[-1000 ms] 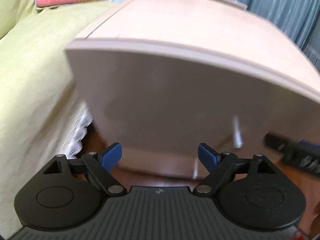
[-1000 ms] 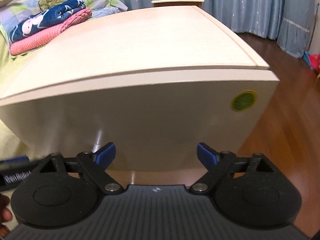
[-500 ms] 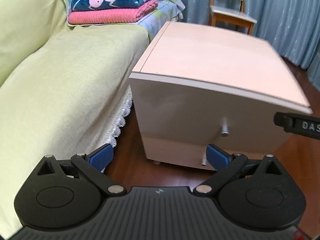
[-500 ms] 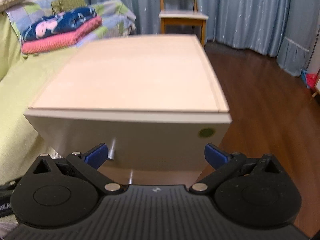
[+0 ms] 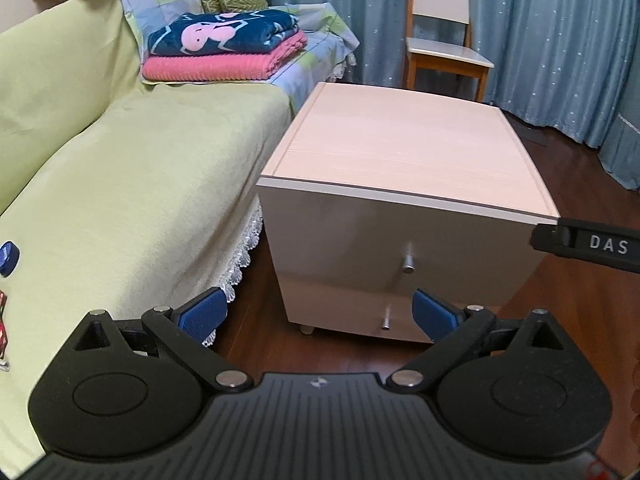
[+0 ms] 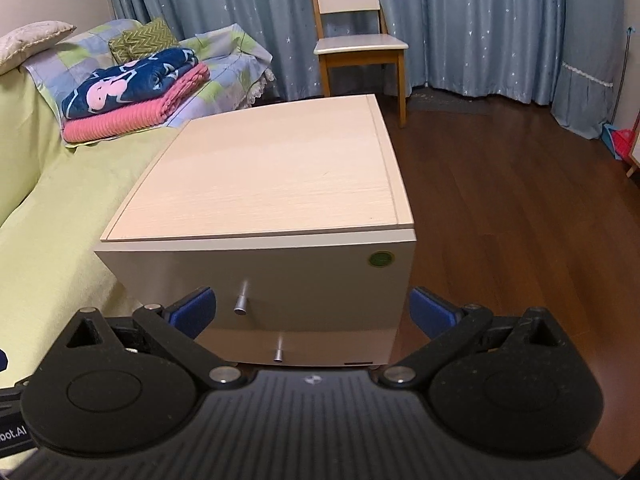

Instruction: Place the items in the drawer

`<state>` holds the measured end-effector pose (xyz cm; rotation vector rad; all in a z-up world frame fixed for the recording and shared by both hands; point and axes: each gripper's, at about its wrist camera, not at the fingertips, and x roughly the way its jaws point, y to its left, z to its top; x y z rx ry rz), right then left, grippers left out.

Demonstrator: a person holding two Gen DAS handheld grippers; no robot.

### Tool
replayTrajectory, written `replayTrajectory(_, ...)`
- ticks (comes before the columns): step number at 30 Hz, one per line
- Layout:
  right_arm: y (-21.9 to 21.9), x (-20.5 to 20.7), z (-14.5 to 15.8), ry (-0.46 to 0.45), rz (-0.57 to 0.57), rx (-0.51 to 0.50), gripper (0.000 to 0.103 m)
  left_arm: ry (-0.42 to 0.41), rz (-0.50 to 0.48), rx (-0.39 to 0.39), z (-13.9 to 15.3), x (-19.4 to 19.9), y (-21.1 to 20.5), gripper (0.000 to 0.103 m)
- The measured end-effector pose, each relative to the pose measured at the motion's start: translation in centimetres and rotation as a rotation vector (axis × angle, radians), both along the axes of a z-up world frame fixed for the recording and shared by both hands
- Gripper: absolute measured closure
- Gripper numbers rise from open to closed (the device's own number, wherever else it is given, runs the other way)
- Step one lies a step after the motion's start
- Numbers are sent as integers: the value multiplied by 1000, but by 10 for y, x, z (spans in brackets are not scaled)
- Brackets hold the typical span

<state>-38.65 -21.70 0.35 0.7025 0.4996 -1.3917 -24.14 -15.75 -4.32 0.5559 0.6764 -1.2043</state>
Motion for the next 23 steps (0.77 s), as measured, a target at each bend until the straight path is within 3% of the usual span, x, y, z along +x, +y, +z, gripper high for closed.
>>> replayTrajectory(15,28,-9,21,5,0,-31,1,-58,-8,-48,37,-13,33,3)
replayTrajectory(19,25,-6,17,-3,4,-31,1,-37,-4,-56,39,-5,30,3)
replayTrajectory(23,21,1,11,-42,50,-100,1,-1,24,-79,37,9,24,3)
